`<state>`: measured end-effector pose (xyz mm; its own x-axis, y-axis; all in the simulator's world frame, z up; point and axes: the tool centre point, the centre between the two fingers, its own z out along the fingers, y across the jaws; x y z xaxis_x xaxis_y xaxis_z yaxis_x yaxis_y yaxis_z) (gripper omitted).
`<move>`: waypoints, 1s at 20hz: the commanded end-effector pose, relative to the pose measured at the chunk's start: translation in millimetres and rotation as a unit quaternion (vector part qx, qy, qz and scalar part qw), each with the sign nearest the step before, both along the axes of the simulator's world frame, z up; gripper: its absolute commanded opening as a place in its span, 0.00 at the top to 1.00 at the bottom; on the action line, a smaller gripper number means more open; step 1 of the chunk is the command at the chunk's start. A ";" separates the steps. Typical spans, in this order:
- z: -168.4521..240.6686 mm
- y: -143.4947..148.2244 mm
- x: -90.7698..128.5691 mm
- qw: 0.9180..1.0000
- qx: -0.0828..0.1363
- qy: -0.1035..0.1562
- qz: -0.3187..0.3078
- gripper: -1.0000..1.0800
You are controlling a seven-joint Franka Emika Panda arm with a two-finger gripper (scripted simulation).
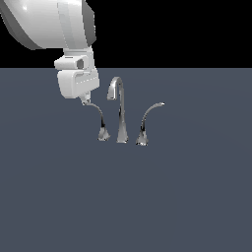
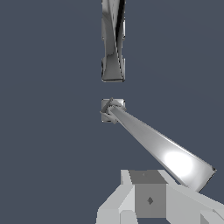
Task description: Turn on the faucet by rotating a designated handle.
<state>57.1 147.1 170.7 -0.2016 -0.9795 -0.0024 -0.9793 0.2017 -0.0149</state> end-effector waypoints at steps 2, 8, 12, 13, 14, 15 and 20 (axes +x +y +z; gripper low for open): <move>-0.1 -0.5 -14.5 1.000 0.000 0.006 0.001 1.00; -0.3 -0.7 -20.6 1.000 -0.001 0.004 0.003 1.00; -0.3 -12.1 -29.6 1.000 0.000 0.005 0.003 1.00; 0.0 -14.9 -32.0 1.000 0.000 0.005 0.003 1.00; -0.2 -17.9 -34.2 1.000 0.000 0.006 0.003 1.00; -0.2 -20.9 -36.5 1.000 0.000 0.006 0.003 1.00; 0.0 -35.8 -48.2 1.000 0.000 0.007 0.002 1.00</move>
<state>12.4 128.2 170.4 -0.1787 -0.9839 -0.0052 -0.9839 0.1787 -0.0046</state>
